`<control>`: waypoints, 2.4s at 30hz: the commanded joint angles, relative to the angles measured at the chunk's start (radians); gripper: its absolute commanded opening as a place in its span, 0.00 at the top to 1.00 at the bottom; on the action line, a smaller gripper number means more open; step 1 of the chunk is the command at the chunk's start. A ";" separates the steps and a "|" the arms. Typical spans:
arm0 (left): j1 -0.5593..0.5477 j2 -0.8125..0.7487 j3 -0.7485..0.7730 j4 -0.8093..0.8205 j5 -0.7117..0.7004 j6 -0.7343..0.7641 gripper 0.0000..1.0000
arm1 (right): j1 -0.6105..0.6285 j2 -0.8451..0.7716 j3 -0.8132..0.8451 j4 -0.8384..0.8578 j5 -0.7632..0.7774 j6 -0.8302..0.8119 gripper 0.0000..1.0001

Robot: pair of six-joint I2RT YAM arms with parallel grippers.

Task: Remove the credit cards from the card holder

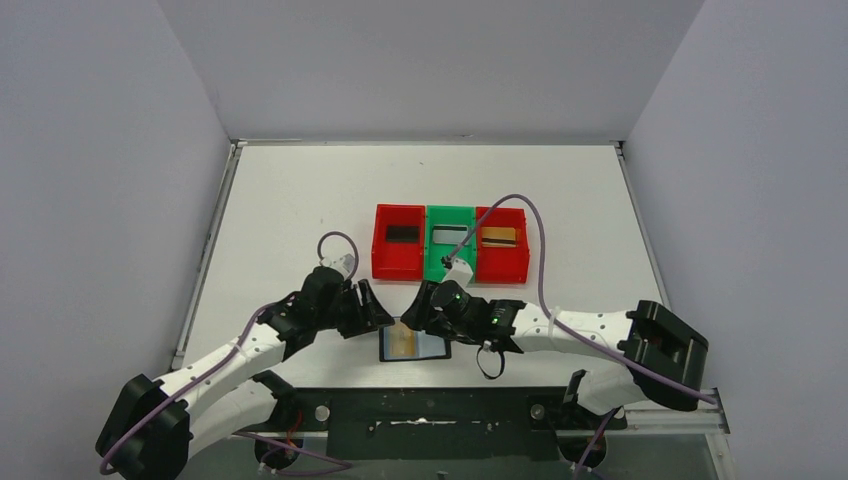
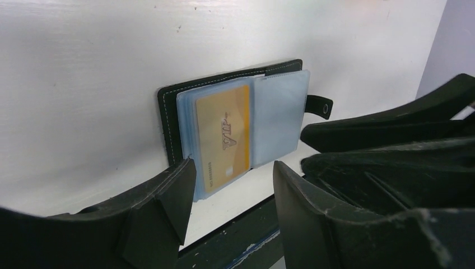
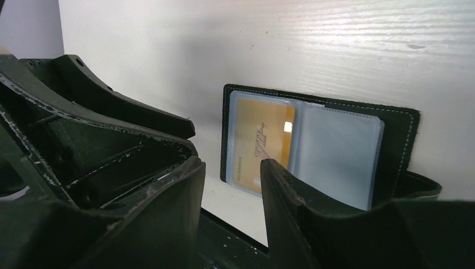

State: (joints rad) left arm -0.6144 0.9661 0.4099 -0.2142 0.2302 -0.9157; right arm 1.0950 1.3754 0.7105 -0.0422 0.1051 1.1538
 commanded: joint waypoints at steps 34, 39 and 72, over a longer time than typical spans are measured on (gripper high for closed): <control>-0.161 0.364 0.113 0.012 -0.080 0.095 0.82 | -0.029 0.158 -0.177 0.300 -0.101 0.167 0.80; -0.165 0.376 0.088 -0.022 -0.119 0.096 0.86 | -0.040 0.144 -0.195 0.339 -0.107 0.169 0.82; -0.163 0.224 0.163 -0.122 -0.203 0.104 0.72 | -0.063 0.108 -0.210 0.323 -0.109 0.159 0.93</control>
State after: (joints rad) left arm -0.7776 1.2308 0.5152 -0.2985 0.0685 -0.8268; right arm 1.0435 1.4956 0.4938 0.2771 -0.0231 1.3193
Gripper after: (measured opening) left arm 0.230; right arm 0.069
